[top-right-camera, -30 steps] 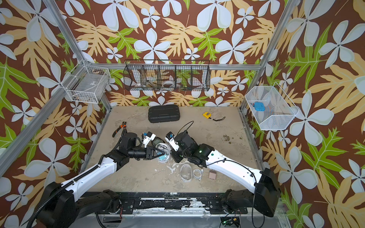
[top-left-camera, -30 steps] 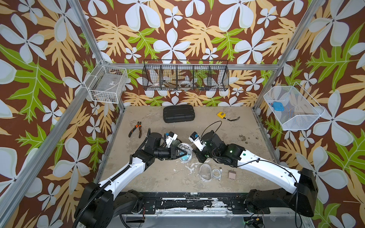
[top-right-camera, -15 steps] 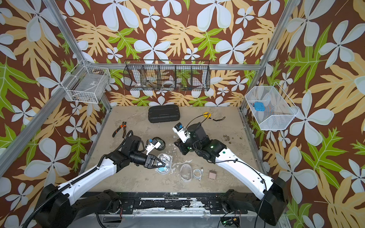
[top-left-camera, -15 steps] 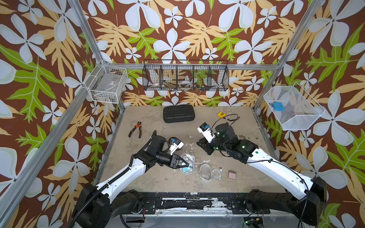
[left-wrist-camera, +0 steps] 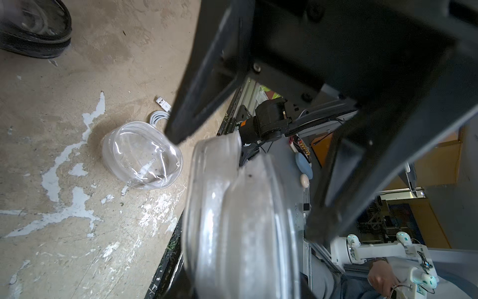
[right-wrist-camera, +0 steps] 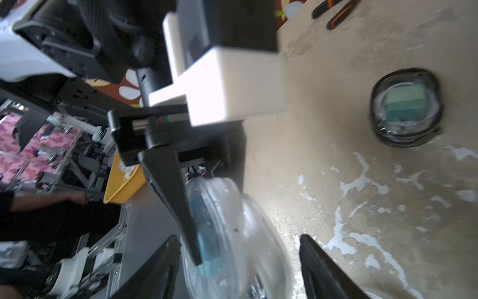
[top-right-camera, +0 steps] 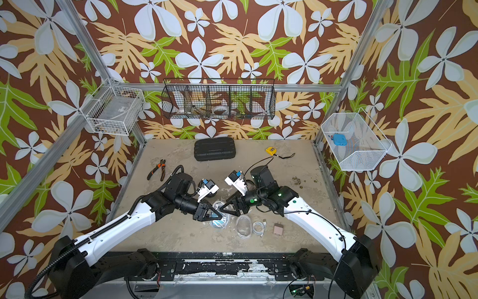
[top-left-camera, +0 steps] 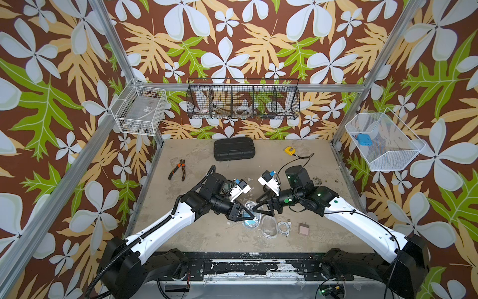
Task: Pack away charging kits
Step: Adjust the storage bag.
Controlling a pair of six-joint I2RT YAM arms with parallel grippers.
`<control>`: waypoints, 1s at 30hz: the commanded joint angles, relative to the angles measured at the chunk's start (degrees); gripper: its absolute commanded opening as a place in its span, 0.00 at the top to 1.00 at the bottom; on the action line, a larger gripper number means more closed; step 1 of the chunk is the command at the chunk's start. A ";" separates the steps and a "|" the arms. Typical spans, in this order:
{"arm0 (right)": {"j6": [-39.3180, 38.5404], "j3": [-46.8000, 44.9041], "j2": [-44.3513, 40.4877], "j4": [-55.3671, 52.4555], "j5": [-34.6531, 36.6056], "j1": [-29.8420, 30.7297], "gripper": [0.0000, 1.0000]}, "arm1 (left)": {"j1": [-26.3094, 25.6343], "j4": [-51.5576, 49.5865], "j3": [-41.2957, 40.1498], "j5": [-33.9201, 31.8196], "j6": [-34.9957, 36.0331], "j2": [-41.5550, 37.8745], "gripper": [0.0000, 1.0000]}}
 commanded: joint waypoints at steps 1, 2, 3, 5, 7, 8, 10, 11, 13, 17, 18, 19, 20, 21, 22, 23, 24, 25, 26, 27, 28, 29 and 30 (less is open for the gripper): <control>0.65 -1.35 0.38 1.84 -3.13 0.33 0.31 | -0.20 -0.92 0.82 -0.69 2.39 0.25 0.99; 1.03 -1.85 0.18 2.43 -3.22 0.30 0.35 | -0.33 -0.91 0.91 -0.74 2.48 0.33 0.99; 1.64 -2.40 -0.01 3.37 -3.75 0.30 0.41 | -0.41 -0.96 1.00 -0.54 2.67 0.37 0.98; 2.75 -3.08 -0.19 5.17 -5.49 0.43 0.54 | -0.53 -1.78 1.46 -0.93 3.30 0.67 0.98; 2.59 -3.10 0.32 4.81 -6.06 0.43 0.69 | -0.59 -3.37 2.21 -1.40 4.60 0.86 0.97; 2.18 -3.09 0.67 4.30 -6.28 0.43 0.76 | -0.56 -3.71 2.48 -1.40 4.99 0.73 0.97; 2.34 -3.48 1.06 4.38 -7.36 0.43 0.89 | -0.53 -3.81 2.83 -1.78 5.17 0.27 0.96; 2.91 -3.82 0.95 5.10 -7.92 0.43 1.00 | -0.55 -3.96 3.05 -2.10 5.26 0.08 0.96; 4.48 -4.48 0.21 6.83 -8.81 0.43 1.00 | -0.55 -5.09 3.52 -2.76 5.92 -0.22 0.95; 9.28 -5.36 -1.61 11.37 -8.71 0.13 1.00 | -0.49 -5.09 2.51 -3.59 5.33 -2.08 0.74; 11.65 -5.88 -2.32 13.59 -8.59 -0.24 1.00 | -0.53 -4.61 1.82 -3.42 4.54 -2.87 0.63; 13.74 -6.52 -2.83 15.72 -8.35 -0.67 1.00 | -0.47 -3.78 1.07 -3.10 3.54 -3.79 0.59; 17.15 -7.30 -3.72 18.50 -7.50 -1.24 1.00 | -0.42 -1.85 -0.43 -2.72 1.32 -5.07 0.52; 20.78 -8.31 -4.50 21.28 -6.30 -1.77 1.00 | -0.29 1.25 -2.39 -1.84 -1.62 -6.75 0.49; 24.23 -9.30 -5.32 24.39 -4.97 -2.19 1.00 | -0.13 4.52 -4.24 -0.92 -4.56 -8.38 0.46; 28.25 -10.51 -6.11 27.42 -2.78 -2.38 1.00 | 0.11 9.32 -6.62 -0.53 -9.23 -10.31 0.45; 32.22 -11.54 -6.62 30.28 -0.82 -2.38 1.00 | 0.17 16.59 -9.33 -0.68 -16.00 -12.38 0.43; 36.06 -12.96 -7.09 33.36 0.54 -2.37 1.00 | 0.24 24.04 -11.99 -1.87 -22.39 -14.18 0.42; 40.59 -14.94 -7.71 38.16 1.78 -2.11 1.00 | 0.20 32.52 -15.26 -5.07 -29.72 -16.13 0.40; 44.99 -17.03 -8.48 42.92 3.47 -1.89 1.00 | 0.17 41.50 -18.97 -9.28 -37.36 -17.76 0.38; 48.21 -18.68 -9.23 46.80 5.07 -1.48 1.00 | 0.17 49.37 -22.22 -12.86 -43.73 -18.78 0.36; 51.04 -20.07 -9.82 49.88 7.19 -0.94 1.00 | 0.18 57.87 -25.74 -16.26 -49.62 -19.43 0.33; 52.73 -20.94 -10.13 51.33 9.23 -0.07 1.00 | 0.14 64.33 -27.96 -18.91 -52.91 -19.70 0.31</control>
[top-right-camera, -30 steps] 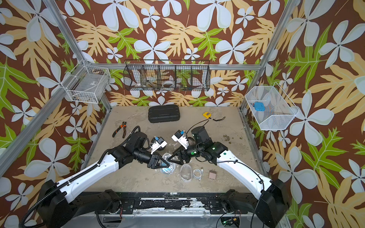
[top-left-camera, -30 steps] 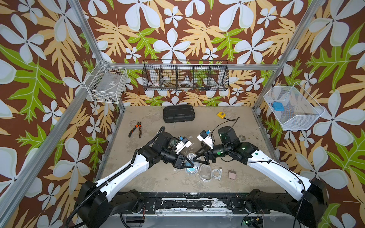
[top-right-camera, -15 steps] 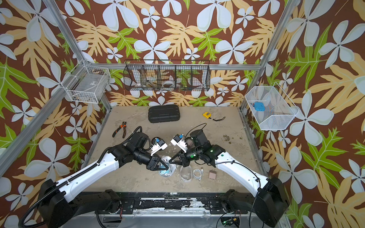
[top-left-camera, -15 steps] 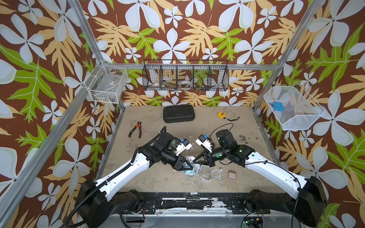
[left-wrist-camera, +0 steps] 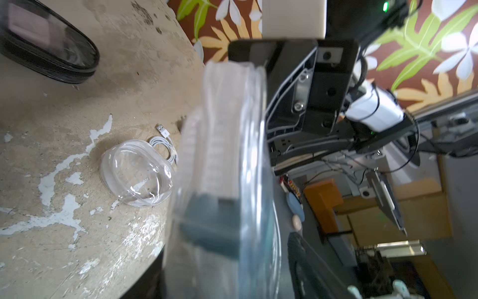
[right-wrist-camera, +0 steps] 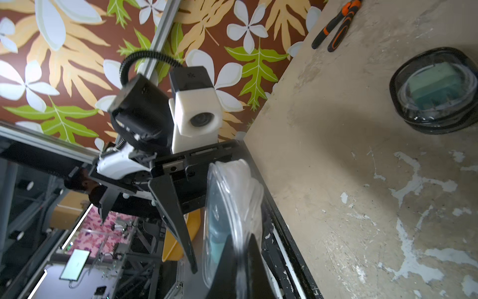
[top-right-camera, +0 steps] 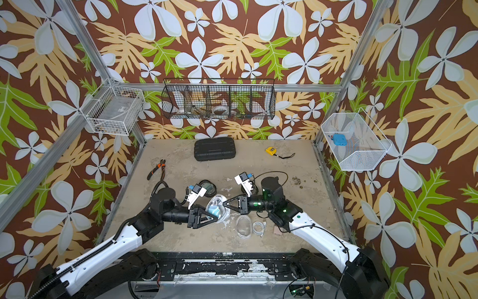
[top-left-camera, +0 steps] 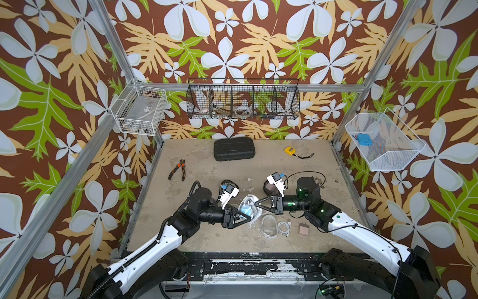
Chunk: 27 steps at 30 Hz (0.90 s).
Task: Pack away charging kits
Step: Adjust the storage bag.
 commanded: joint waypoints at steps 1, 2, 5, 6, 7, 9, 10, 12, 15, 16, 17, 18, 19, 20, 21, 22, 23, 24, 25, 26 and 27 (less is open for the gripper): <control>14.11 -2.20 -1.22 15.07 9.03 1.82 1.00 | -0.12 31.68 -5.49 -11.71 -23.38 -1.22 0.31; 15.23 -3.02 -1.71 15.65 11.74 2.61 1.00 | -0.34 32.59 -5.69 -13.01 -23.43 -1.18 0.31; 20.19 -5.79 -2.22 20.45 16.73 2.88 1.00 | -0.91 32.17 -5.04 -14.40 -23.30 -0.43 0.31; 20.37 -5.58 -2.05 20.29 17.48 2.95 1.00 | -0.93 31.32 -4.99 -15.48 -23.38 -0.47 0.31; 20.39 -5.22 -1.82 20.00 18.03 3.11 1.00 | -0.88 31.23 -5.21 -16.55 -23.35 -0.67 0.31; 21.57 -5.68 -1.79 20.30 19.82 3.51 1.00 | -0.94 31.05 -5.42 -19.43 -23.26 -1.01 0.32; 22.31 -6.52 -2.16 21.11 21.20 3.74 1.00 | -0.98 31.30 -5.44 -20.45 -23.66 -0.89 0.32; 22.94 -7.39 -2.68 21.50 23.81 4.24 1.00 | -1.06 32.18 -4.88 -20.66 -24.90 0.66 0.32; 22.48 -7.35 -3.43 21.50 26.39 4.90 1.00 | -1.70 32.48 -4.45 -20.81 -25.89 2.68 0.33; 21.74 -6.94 -3.54 20.76 26.97 5.18 1.00 | -1.81 32.57 -4.60 -21.13 -26.09 3.03 0.33; 20.56 -5.98 -3.43 19.47 27.31 5.60 1.00 | -1.81 33.20 -4.89 -21.43 -26.44 3.25 0.34; 19.65 -5.07 -3.06 18.11 27.41 6.04 1.00 | -1.81 33.52 -5.11 -22.05 -26.79 3.39 0.36; 19.35 -4.77 -2.81 17.96 27.67 6.50 1.00 | -1.76 33.73 -5.32 -22.53 -27.13 3.43 0.38; 19.49 -4.85 -2.67 18.52 27.79 6.96 1.00 | -1.81 34.24 -5.41 -23.12 -27.54 3.44 0.41; 19.60 -5.03 -2.51 18.92 28.06 7.53 1.00 | -1.80 34.68 -5.43 -23.77 -27.72 3.35 0.45; 19.37 -5.03 -2.41 18.89 28.32 7.97 1.00 | -1.81 34.84 -5.41 -24.40 -27.94 3.26 0.50; 18.90 -4.94 -2.24 18.55 28.47 8.62 1.00 | -1.81 35.18 -5.34 -25.03 -27.96 3.10 0.56; 18.28 -4.71 -2.15 18.28 28.34 9.16 1.00 | -1.85 35.16 -5.15 -25.54 -27.96 2.92 0.58; 17.67 -4.23 -2.00 17.52 28.09 9.52 1.00 | -1.82 35.07 -5.09 -25.99 -27.96 2.83 0.60; 16.76 -3.64 -2.01 16.20 28.09 10.07 1.00 | -1.81 34.93 -4.98 -26.30 -27.96 2.74 0.63; 15.93 -3.17 -2.18 15.03 28.39 10.45 1.00 | -1.81 35.05 -4.95 -26.51 -27.96 2.74 0.66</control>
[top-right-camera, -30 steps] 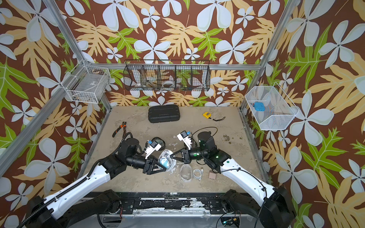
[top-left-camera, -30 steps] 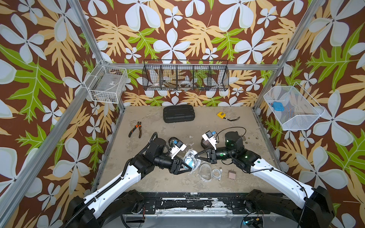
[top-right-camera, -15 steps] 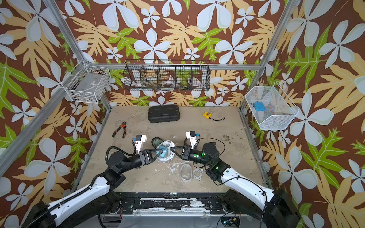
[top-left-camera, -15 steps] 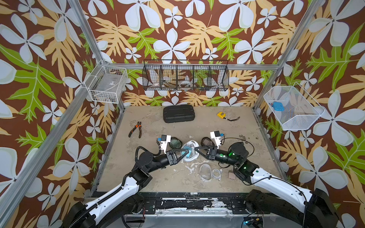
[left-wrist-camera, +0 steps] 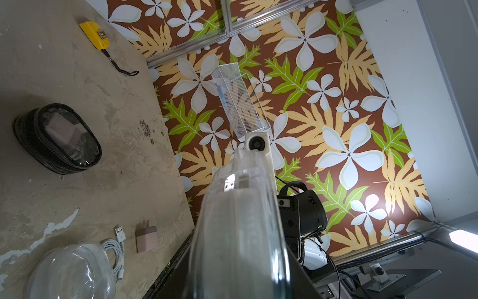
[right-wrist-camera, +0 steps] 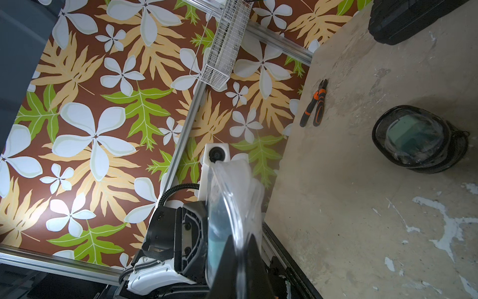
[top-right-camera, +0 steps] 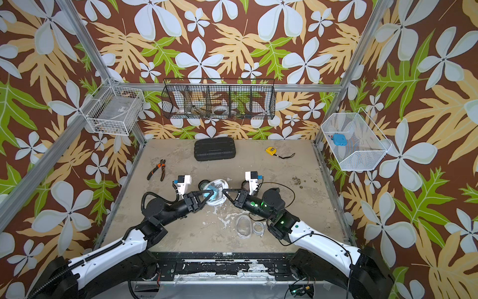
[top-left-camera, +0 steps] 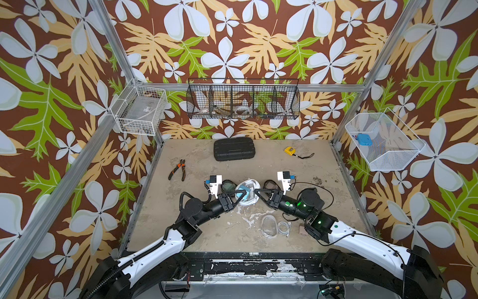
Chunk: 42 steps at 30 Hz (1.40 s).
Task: Pack away charging kits
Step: Adjust the storage bag, then zip the zipper on the storage bag.
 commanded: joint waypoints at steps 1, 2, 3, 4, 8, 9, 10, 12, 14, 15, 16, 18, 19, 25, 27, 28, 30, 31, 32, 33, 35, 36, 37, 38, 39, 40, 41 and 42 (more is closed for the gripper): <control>-3.65 1.35 -0.40 -2.37 -0.78 1.34 1.00 | -0.04 3.30 0.56 -2.16 -0.44 -0.07 0.71; -4.04 1.37 -1.01 -3.03 -0.40 1.41 0.98 | 0.02 3.31 0.56 -1.99 -0.80 0.05 0.75; -4.79 1.56 -1.57 -4.00 -0.24 1.43 0.92 | -0.04 3.22 0.57 -2.03 -1.05 -0.06 0.77; -6.47 2.34 -2.40 -6.35 -0.14 1.51 0.84 | -0.03 3.10 0.56 -2.05 -1.32 -0.32 0.78; -17.11 8.07 -5.95 -21.69 1.68 1.42 0.67 | 0.29 -1.95 1.40 -3.36 -0.60 -3.55 0.78; -19.65 9.12 -6.86 -24.90 2.32 1.42 0.65 | 0.62 -4.02 2.03 -3.10 -0.41 -4.09 0.78; -22.79 10.54 -7.45 -28.77 3.17 1.42 0.63 | 0.96 -5.86 2.79 -2.23 -0.29 -4.47 0.78; -28.24 13.23 -7.70 -35.84 4.10 1.46 0.66 | 1.76 -10.20 4.28 -0.86 -0.26 -4.91 0.80; -32.53 15.35 -7.11 -39.60 3.38 1.50 0.70 | 1.99 -14.47 5.66 -0.56 -0.36 -5.04 0.80; -33.95 16.10 -6.64 -40.33 2.67 1.51 0.73 | 1.99 -15.56 5.99 -0.54 -0.64 -4.97 0.80; -35.29 17.03 -5.92 -40.95 1.53 1.65 0.76 | 1.99 -15.58 6.01 -0.27 -1.11 -4.90 0.81; -38.17 19.02 -4.34 -41.62 0.76 2.69 0.78 | 2.04 -15.91 6.01 -0.35 -2.38 -4.70 0.81; -39.72 20.27 -3.51 -42.24 1.63 3.83 0.77 | 1.99 -15.86 5.94 -0.68 -2.95 -4.61 0.81; -42.85 24.31 1.89 -45.30 5.51 7.63 0.75 | 1.99 -16.31 6.90 -0.91 -4.35 -3.45 0.82; -42.51 24.31 2.90 -45.82 5.52 7.63 0.75 | 1.99 -17.18 7.34 -1.04 -4.37 -3.29 0.82; -42.42 24.31 3.34 -46.41 5.75 7.63 0.74 | 1.99 -17.57 7.33 -1.30 -4.45 -3.44 0.82; -42.32 24.19 3.37 -47.14 6.86 7.82 0.74 | 2.05 -18.19 7.35 -1.91 -4.65 -3.81 0.82; -42.38 23.88 2.96 -47.26 7.62 8.08 0.73 | 1.99 -18.63 7.41 -2.12 -4.62 -3.98 0.82; -42.39 23.57 2.49 -47.40 8.14 8.11 0.72 | 1.99 -18.95 7.51 -2.24 -4.62 -4.06 0.82; -42.46 23.35 2.18 -47.53 8.57 8.14 0.70 | 1.99 -18.98 7.58 -2.23 -4.61 -4.00 0.82; -42.80 23.16 1.99 -47.60 8.94 8.18 0.67 | 1.99 -18.95 7.67 -2.05 -4.72 -3.83 0.82; -42.97 23.10 2.18 -47.50 8.94 8.18 0.67 | 1.99 -18.88 7.72 -1.97 -4.72 -3.73 0.82; -43.08 23.13 2.39 -47.19 8.86 8.18 0.67 | 2.00 -18.87 7.77 -2.03 -4.75 -3.64 0.82; -43.11 23.18 2.60 -46.98 8.73 8.18 0.67 | 2.00 -18.84 7.81 -1.95 -4.75 -3.56 0.82; -43.17 23.23 2.88 -46.45 8.51 8.18 0.67 | 1.99 -18.72 7.85 -1.83 -4.68 -3.47 0.82; -43.14 23.17 3.15 -45.93 8.24 8.18 0.67 | 1.99 -18.92 7.94 -1.72 -4.65 -3.38 0.82; -43.25 23.29 3.43 -45.49 8.15 8.13 0.67 | 2.00 -19.04 7.94 -1.70 -4.65 -3.31 0.82; -43.23 23.38 3.69 -45.01 7.89 8.17 0.67 | 2.02 -19.07 8.03 -1.64 -4.52 -3.38 0.82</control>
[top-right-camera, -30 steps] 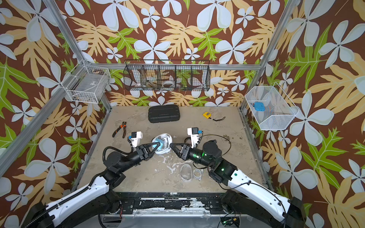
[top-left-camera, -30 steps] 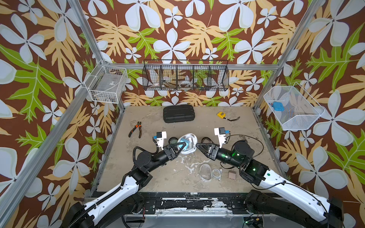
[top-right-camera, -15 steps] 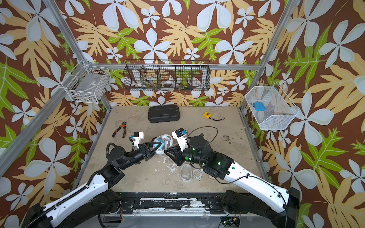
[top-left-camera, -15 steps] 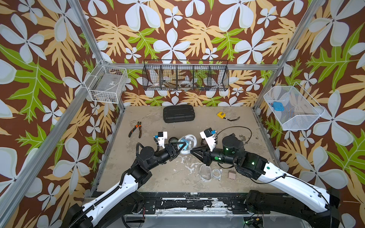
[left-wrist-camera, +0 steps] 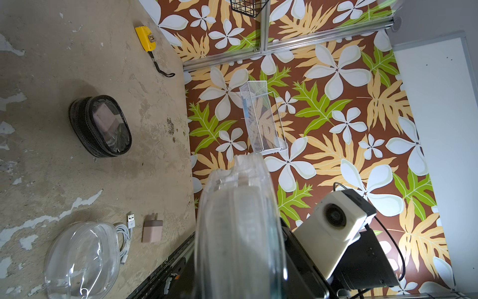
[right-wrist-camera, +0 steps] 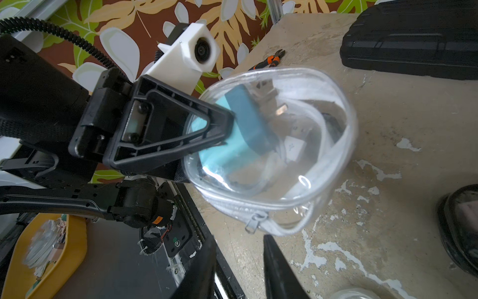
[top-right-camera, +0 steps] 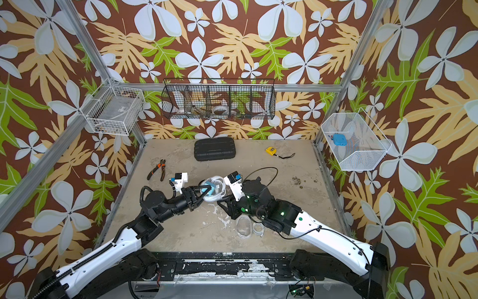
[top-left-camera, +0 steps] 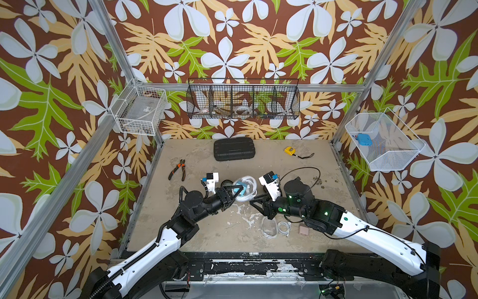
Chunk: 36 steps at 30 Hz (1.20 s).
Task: Pack away charging kits
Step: Zip the zipper on the storage bag.
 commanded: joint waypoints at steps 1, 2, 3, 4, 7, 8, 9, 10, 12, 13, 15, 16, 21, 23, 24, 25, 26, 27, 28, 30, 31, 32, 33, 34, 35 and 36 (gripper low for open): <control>-0.48 0.44 0.73 2.52 0.14 0.01 0.68 | 0.15 0.90 0.65 0.39 -0.20 -0.04 0.82; -0.50 0.66 1.03 2.69 0.14 0.01 0.68 | 0.15 0.82 0.64 0.41 -0.11 -0.12 0.82; -0.58 0.99 1.51 2.73 0.28 0.01 0.68 | 0.15 0.81 0.64 0.40 -0.12 -0.25 0.82; -0.66 1.16 1.92 2.69 0.52 0.01 0.69 | 0.15 0.90 0.69 0.42 -0.11 -0.21 0.82; -1.09 1.42 2.75 2.79 1.08 0.01 0.69 | 0.15 0.90 0.82 0.73 0.25 -0.26 0.82; -1.22 1.51 3.00 2.80 1.31 0.01 0.69 | 0.15 0.86 0.82 0.78 0.37 -0.21 0.82; -1.31 1.59 3.28 2.96 1.61 -0.02 0.69 | 0.19 0.81 0.82 0.92 0.45 -0.21 0.82; -1.29 1.68 3.61 3.11 1.83 -0.04 0.70 | 0.15 0.96 0.82 1.17 0.42 -0.13 0.82; -1.35 2.33 4.66 2.43 2.57 -0.01 0.70 | 0.15 1.77 0.73 1.49 0.19 -0.12 0.82; -1.37 2.53 5.40 2.18 2.80 -0.03 0.71 | 0.16 1.95 0.73 1.51 0.18 -0.29 0.82; -1.29 2.52 6.28 2.29 2.69 -0.06 0.73 | 0.15 2.17 0.99 1.48 0.31 -0.57 0.82; -1.08 2.36 6.45 2.70 2.67 0.00 0.74 | 0.15 2.14 1.06 1.53 0.28 -0.65 0.82; -0.46 1.98 6.83 2.39 5.37 -0.06 0.88 | 0.18 2.61 1.20 1.93 0.32 -1.09 0.82; -0.19 1.87 6.35 1.47 7.79 0.01 0.94 | 0.15 2.37 1.20 1.92 0.31 -1.39 0.83; -0.18 1.62 5.83 1.18 9.08 -0.02 0.99 | 0.15 2.22 1.23 1.91 0.29 -1.48 0.82; -0.11 1.32 5.31 0.88 10.20 0.00 1.00 | 0.15 2.13 1.19 1.90 0.33 -1.53 0.83; -0.10 1.02 4.63 0.52 11.49 -0.08 1.00 | 0.23 1.80 1.26 1.86 0.34 -1.59 0.83; -0.10 0.61 3.92 0.20 12.92 -0.08 1.00 | 0.33 1.33 1.30 1.91 0.50 -1.64 0.83; -0.10 0.46 3.43 -0.34 14.01 -0.08 1.00 | 0.39 0.90 1.39 1.89 0.56 -1.62 0.83; -0.93 0.45 2.78 -2.03 16.63 -0.08 1.00 | 0.67 -0.14 1.61 2.09 0.92 -1.67 0.83; -1.24 0.54 2.77 -2.76 17.51 -0.08 1.00 | 0.80 -0.72 1.71 2.09 1.04 -1.69 0.84; -1.80 0.57 2.69 -3.33 18.35 -0.08 1.00 | 0.93 -1.43 1.87 2.17 1.26 -1.70 0.84; -2.16 0.72 2.74 -3.95 19.59 -0.08 1.00 | 1.04 -1.92 2.06 2.55 1.45 -1.63 0.85; -2.40 0.80 2.78 -4.57 20.53 -0.08 1.00 | 1.19 -2.45 2.23 2.83 1.64 -1.49 0.85; -3.05 1.10 2.84 -5.00 21.59 -0.09 1.00 | 1.37 -3.19 2.50 3.57 1.97 -1.36 0.86; -3.63 1.47 2.95 -5.40 23.12 -0.10 1.00 | 1.62 -4.02 2.74 4.17 2.22 -1.18 0.87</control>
